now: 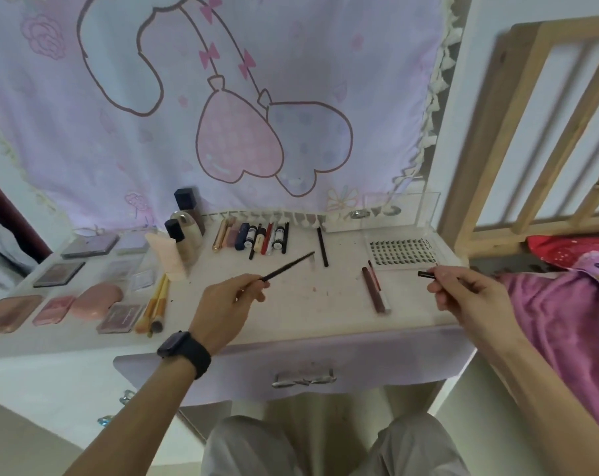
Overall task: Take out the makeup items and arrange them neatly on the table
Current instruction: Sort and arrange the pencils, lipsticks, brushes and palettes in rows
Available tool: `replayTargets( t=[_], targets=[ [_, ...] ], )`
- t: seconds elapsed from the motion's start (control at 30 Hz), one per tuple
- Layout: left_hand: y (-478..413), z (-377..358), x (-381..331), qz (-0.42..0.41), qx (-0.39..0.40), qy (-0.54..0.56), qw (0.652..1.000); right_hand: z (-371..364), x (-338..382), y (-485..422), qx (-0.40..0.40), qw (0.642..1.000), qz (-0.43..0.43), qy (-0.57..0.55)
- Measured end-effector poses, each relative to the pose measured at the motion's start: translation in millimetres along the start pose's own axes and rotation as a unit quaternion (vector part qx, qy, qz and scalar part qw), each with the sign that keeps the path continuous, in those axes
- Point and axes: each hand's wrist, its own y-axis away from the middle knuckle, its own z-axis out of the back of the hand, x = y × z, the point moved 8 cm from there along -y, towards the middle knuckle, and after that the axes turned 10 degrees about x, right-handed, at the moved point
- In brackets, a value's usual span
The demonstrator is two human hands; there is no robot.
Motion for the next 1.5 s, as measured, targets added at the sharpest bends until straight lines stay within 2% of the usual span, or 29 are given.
replayTargets(
  t=[0.07,0.23,0.33,0.47,0.57,0.8,0.93,1.17,1.3,1.5],
  targets=[
    [-2,-10,-6,0.009,-0.004,0.079,0.997,-11,-17,2,0.002,0.998,-0.024,-0.051],
    [-5,-45,-27,0.022,0.034,0.170,0.985,-36,-33,10,0.004,0.990,-0.049,-0.131],
    [-9,-60,-38,0.050,0.067,0.256,0.963,-58,-31,14,0.046,0.988,-0.045,-0.139],
    [-13,-75,-54,0.094,0.087,0.395,0.909,-86,-32,25,0.086,0.989,-0.053,-0.107],
    [-15,-82,-61,0.109,0.090,0.423,0.895,-100,-34,32,0.097,0.990,-0.058,-0.087],
    [-8,-91,-58,0.110,0.093,0.389,0.910,-122,-40,39,0.081,0.993,-0.069,-0.057],
    [-3,-96,-58,0.079,0.100,0.291,0.948,-120,-36,32,0.014,0.998,-0.049,-0.030],
    [-11,-88,-62,0.023,0.084,0.131,0.988,-123,-28,13,0.018,0.999,-0.025,0.024],
    [-20,-89,-70,-0.010,0.098,0.060,0.993,-123,-24,1,0.006,0.996,-0.014,0.087],
    [-37,-91,-70,-0.023,0.122,0.047,0.991,-124,-14,-15,0.017,0.991,0.005,0.136]
  ],
)
